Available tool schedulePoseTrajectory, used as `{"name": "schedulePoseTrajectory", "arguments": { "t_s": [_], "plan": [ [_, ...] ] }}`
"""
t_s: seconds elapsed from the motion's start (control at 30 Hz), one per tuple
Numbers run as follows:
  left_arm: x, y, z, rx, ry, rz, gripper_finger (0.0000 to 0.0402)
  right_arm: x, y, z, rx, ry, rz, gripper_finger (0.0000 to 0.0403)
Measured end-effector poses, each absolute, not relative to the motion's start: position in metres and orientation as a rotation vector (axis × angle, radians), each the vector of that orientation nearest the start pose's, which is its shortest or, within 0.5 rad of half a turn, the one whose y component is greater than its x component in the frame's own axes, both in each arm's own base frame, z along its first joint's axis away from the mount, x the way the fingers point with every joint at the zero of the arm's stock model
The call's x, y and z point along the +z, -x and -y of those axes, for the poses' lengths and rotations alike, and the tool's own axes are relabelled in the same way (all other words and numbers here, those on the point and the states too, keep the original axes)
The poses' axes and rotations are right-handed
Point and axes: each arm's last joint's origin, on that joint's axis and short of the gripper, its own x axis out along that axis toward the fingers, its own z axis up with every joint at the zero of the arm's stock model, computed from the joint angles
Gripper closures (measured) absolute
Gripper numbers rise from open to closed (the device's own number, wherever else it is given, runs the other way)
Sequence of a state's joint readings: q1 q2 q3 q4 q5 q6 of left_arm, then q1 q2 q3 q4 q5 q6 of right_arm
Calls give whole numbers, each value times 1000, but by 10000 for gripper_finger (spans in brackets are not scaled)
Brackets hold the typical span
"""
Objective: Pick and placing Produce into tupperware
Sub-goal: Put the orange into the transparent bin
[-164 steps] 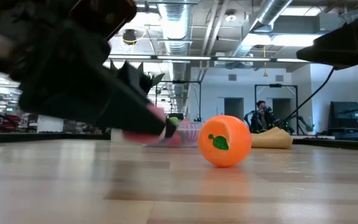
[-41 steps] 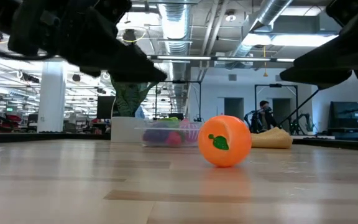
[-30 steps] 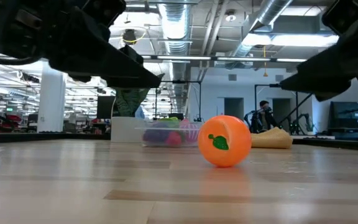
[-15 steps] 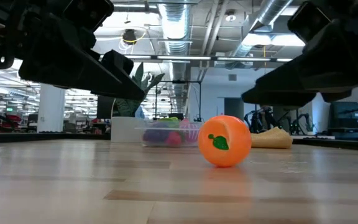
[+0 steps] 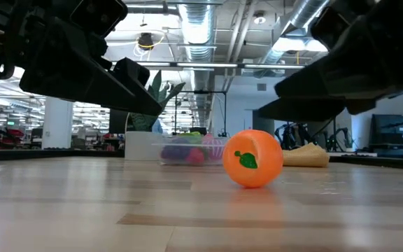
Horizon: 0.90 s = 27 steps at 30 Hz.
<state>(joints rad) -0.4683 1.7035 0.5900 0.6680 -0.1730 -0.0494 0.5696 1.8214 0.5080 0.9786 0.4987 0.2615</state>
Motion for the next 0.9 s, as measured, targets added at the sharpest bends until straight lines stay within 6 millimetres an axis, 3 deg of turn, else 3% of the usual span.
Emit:
{"name": "schedulePoseTrajectory", "arguments": {
  "t_s": [0.17, 0.9],
  "plan": [
    [130, -273, 132, -260, -98, -433, 198, 110, -261, -145, 27, -80, -291, 17],
    [130, -273, 132, -256, -91, -435, 198, 117, -282, -147, 5, -68, -358, 17]
  ]
}}
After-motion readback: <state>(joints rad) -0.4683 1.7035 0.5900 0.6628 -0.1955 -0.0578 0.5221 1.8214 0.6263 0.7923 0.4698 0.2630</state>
